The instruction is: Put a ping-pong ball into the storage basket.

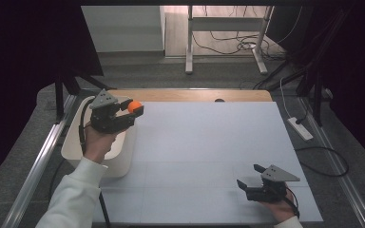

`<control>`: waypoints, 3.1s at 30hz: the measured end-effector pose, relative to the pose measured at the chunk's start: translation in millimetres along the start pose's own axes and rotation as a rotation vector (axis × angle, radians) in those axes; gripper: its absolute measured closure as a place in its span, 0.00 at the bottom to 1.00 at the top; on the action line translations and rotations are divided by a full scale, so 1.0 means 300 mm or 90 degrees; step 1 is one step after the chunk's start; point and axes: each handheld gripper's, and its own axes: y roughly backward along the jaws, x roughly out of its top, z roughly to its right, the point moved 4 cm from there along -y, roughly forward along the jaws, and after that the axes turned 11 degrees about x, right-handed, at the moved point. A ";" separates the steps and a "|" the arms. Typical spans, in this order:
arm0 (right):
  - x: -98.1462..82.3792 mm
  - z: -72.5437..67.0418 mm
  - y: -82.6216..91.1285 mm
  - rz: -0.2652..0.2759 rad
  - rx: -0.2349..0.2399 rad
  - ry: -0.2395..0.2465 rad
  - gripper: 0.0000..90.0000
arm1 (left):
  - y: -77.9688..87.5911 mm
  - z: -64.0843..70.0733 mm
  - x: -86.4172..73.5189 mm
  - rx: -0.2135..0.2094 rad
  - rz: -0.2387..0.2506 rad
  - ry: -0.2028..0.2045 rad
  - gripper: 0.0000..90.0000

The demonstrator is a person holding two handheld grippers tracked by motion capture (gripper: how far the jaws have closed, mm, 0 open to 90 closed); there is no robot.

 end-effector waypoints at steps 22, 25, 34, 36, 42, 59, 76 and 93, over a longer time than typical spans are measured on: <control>0.002 0.004 0.003 0.002 -0.004 -0.001 0.14 | 0.001 -0.101 -0.013 0.052 -0.003 0.025 0.56; 0.001 0.003 0.002 0.001 -0.003 -0.001 0.14 | 0.001 -0.122 -0.016 0.060 -0.009 0.029 0.56; 0.002 0.003 0.002 0.002 -0.004 0.000 0.14 | 0.007 -0.171 -0.027 0.080 -0.021 0.040 0.56; 0.002 0.003 0.001 0.001 -0.003 -0.001 0.14 | 0.004 -0.180 -0.032 0.085 -0.027 0.040 0.56; 0.003 0.000 0.000 0.002 -0.002 0.000 0.14 | -0.017 -0.199 -0.042 0.093 -0.044 0.045 0.56; 0.000 0.002 0.001 0.004 0.002 -0.004 0.14 | -0.088 -0.252 -0.069 0.120 -0.086 0.041 0.56; -0.001 -0.003 -0.002 0.001 0.011 0.004 0.14 | -0.157 -0.262 -0.136 0.099 -0.163 0.048 0.55; -0.001 -0.003 -0.004 0.000 0.010 0.005 0.14 | -0.197 -0.261 -0.192 0.073 -0.243 0.054 0.55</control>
